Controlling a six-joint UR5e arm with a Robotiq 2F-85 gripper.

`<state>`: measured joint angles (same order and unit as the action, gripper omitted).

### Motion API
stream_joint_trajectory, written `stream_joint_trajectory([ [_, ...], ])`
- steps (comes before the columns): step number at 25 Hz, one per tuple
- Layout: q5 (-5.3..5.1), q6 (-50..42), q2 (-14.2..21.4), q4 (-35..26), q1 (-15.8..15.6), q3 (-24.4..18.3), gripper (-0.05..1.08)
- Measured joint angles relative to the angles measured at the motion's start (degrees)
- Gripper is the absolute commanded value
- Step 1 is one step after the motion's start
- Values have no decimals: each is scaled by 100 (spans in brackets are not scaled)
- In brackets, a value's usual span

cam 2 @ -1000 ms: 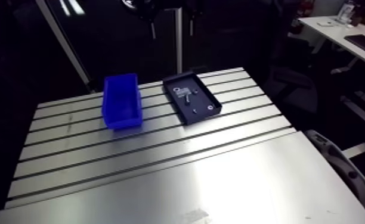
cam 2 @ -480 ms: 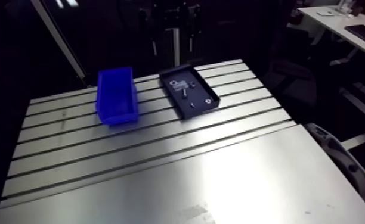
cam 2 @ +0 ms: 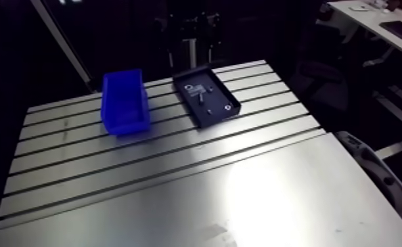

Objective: Pick up the M10 bolt from the tray and put it into the blue bin.

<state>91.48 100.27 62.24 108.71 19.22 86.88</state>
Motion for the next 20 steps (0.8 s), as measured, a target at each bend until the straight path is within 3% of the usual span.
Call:
stream_joint_trajectory([
  [20, 0, -5, -272, 313, 234, 272, 2],
])
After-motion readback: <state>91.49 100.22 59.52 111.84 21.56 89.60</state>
